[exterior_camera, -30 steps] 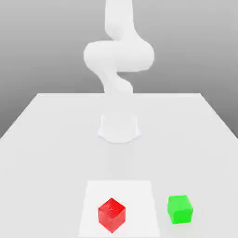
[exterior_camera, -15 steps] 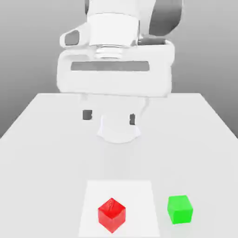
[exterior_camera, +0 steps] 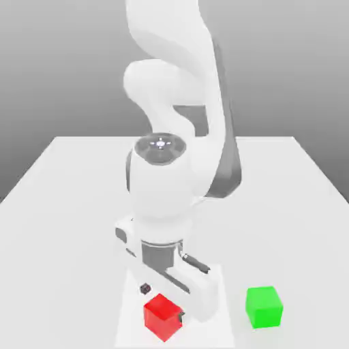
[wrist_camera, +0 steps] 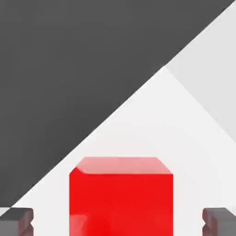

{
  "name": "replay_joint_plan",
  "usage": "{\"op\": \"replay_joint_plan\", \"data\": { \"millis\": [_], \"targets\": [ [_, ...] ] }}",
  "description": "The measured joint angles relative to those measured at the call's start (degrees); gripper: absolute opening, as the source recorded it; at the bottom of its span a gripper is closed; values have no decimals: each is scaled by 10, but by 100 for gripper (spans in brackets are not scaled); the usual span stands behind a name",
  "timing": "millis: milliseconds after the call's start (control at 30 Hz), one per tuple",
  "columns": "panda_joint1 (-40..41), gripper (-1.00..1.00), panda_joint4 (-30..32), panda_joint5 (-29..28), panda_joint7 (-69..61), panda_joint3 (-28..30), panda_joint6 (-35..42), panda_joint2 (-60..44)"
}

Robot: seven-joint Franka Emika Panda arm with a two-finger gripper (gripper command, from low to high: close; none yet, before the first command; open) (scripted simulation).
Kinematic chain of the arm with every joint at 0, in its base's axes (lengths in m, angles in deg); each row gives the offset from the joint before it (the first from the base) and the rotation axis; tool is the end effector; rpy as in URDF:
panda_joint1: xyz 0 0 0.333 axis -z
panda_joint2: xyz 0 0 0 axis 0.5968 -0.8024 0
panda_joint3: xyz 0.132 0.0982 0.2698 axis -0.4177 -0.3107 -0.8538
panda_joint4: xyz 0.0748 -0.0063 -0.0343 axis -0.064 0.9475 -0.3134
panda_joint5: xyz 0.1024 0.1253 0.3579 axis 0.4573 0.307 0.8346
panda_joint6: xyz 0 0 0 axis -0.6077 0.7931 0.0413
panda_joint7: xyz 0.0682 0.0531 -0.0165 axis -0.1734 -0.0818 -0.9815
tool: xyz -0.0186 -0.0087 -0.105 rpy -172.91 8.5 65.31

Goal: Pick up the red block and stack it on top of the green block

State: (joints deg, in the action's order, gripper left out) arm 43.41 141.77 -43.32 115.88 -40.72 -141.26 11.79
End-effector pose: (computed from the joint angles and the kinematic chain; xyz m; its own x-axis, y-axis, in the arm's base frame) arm 0.4572 -0.0181 0.1503 0.0367 -0.9993 -0.0005 -0.9993 -0.0367 -0.0002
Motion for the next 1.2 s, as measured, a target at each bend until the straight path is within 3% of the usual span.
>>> {"op": "replay_joint_plan", "data": {
  "millis": [200,367,633,800,833,1033,1200],
  "targets": [
    [0,-100,0,-1,1,0,-3,-2],
    [7,-100,14,20,-16,-12,72,86],
    [-96,-100,18,22,-193,-128,134,152],
    [-118,-100,14,-36,-175,-109,66,75],
    [-123,100,13,-46,-168,-102,52,60],
    [-126,100,12,-52,-164,-99,45,52],
    [-116,100,17,2,-203,-118,113,127]
  ]
}}
